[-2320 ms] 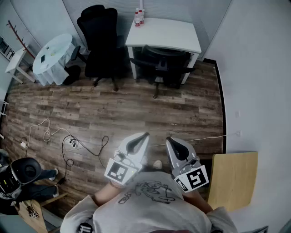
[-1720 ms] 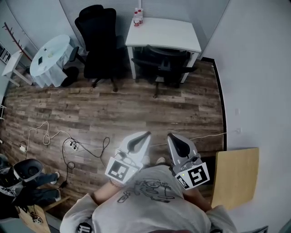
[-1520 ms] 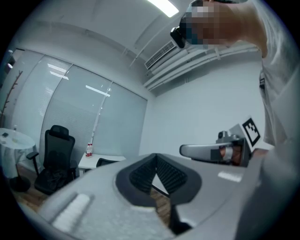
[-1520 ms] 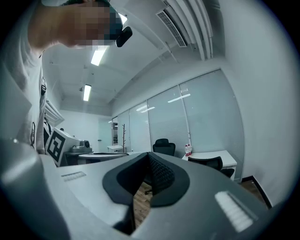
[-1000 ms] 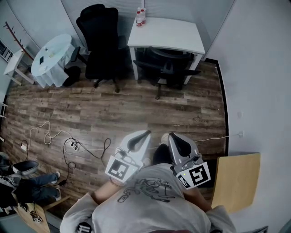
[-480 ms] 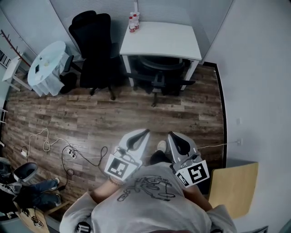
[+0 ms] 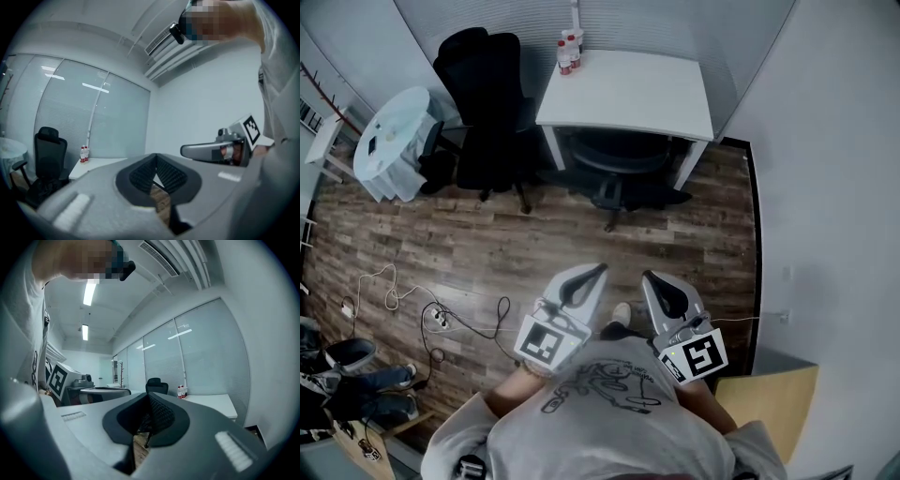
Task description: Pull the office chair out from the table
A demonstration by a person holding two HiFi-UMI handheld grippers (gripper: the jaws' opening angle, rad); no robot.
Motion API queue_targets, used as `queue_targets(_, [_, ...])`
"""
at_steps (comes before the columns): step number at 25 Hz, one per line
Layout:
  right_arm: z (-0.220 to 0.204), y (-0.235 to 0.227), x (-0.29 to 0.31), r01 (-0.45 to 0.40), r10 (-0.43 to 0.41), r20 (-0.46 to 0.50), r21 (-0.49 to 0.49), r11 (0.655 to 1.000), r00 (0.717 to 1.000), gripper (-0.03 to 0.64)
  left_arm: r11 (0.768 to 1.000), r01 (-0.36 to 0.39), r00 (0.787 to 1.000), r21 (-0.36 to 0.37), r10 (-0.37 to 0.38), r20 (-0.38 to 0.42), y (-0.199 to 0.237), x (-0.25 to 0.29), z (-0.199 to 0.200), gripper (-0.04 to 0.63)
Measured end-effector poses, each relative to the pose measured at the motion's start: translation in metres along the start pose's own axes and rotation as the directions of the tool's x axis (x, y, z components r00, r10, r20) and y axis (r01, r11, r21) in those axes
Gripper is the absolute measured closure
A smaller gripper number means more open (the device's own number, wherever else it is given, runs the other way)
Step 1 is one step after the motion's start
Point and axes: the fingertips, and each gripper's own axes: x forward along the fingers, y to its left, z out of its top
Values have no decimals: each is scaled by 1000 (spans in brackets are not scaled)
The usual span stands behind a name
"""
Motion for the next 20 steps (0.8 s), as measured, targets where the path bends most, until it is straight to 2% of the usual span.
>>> queue_targets(8, [-12,-77,9,-15,15,-25,26,1000,1000,611,999,-47,998,-3,47,-46,15,64,-20,592])
queue_targets(20, [-21,-102,35,-55,55,-39,9,998,998,611,997,-68,997,20,69,-40,44,94,-24,592])
